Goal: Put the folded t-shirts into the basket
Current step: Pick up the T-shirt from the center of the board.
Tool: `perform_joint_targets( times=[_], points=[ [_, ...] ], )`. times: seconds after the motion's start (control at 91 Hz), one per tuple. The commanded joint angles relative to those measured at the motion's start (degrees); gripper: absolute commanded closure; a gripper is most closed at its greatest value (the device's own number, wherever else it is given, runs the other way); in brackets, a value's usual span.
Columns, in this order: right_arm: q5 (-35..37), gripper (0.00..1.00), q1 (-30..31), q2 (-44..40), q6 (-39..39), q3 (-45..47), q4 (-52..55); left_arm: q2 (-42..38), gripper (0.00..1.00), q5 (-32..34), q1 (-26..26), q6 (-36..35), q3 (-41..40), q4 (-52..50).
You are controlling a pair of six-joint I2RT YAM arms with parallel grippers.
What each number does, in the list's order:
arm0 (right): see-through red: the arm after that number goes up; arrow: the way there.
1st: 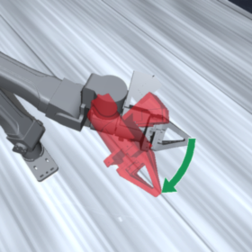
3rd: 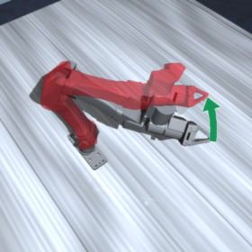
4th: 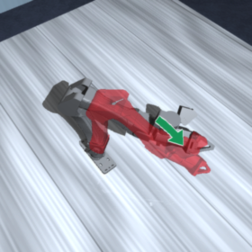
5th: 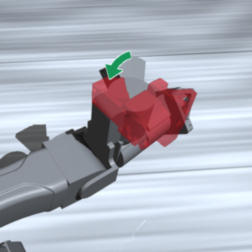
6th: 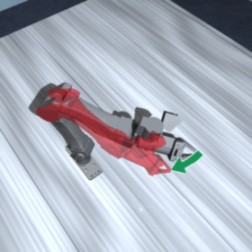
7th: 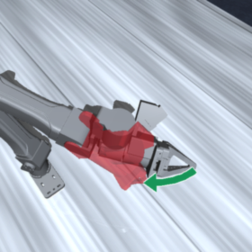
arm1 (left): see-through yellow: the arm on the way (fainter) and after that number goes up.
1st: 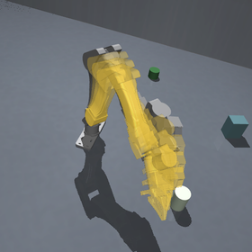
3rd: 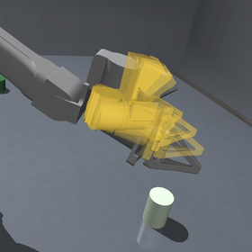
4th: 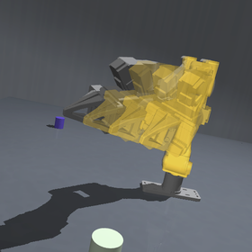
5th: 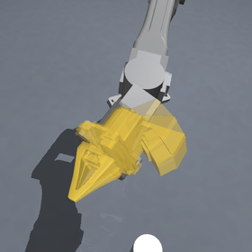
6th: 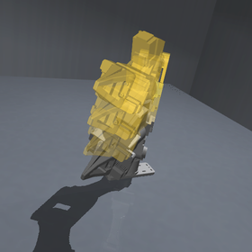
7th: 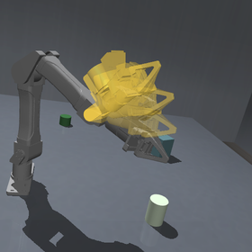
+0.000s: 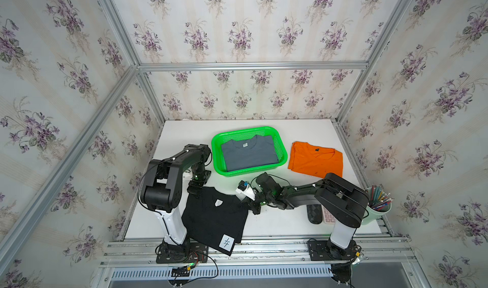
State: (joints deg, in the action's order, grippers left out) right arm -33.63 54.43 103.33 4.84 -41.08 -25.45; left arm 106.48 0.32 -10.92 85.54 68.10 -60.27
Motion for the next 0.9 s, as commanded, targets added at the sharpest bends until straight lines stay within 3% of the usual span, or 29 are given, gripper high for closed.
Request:
perform_joint_targets(
  times=[0.0,0.088,0.121,0.187,0.286,0.418,0.615,0.758,0.89],
  points=[
    [0.1,1.00,0.9,-1.4,3.5,-0.3,0.7,1.2,0.10,0.7,-0.9,0.2,0.2,-1.9],
    [1.7,1.00,1.9,-2.4,5.5,-0.6,1.6,2.4,0.12,0.0,-1.0,0.2,-0.4,-1.8],
    [2.3,1.00,2.2,-2.8,6.2,-0.7,2.0,2.7,0.17,-0.3,-1.1,0.2,-0.5,-1.8],
    [3.2,1.00,2.7,-3.2,6.9,-1.1,2.4,3.4,0.37,-0.2,-1.1,0.8,-0.5,-3.3],
    [4.2,1.00,2.7,-4.2,7.4,-1.0,2.4,3.0,0.58,1.8,-1.1,1.0,-0.5,-5.3],
    [6.1,1.00,3.0,-6.4,8.0,-0.8,2.3,0.8,1.00,3.4,-1.0,1.0,-0.7,-6.6],
    [9.7,1.00,2.9,-10.5,6.6,0.3,0.0,-2.0,1.00,0.7,-0.8,-5.3,1.4,-7.3],
    [12.4,1.00,2.9,-14.4,5.0,1.1,0.1,-9.7,1.00,-4.4,-0.9,-3.9,-1.5,-4.6],
    [12.1,1.00,2.5,-18.8,7.9,-0.5,6.5,-16.1,1.00,-6.4,-2.1,-1.4,-1.5,-3.7]
  ],
)
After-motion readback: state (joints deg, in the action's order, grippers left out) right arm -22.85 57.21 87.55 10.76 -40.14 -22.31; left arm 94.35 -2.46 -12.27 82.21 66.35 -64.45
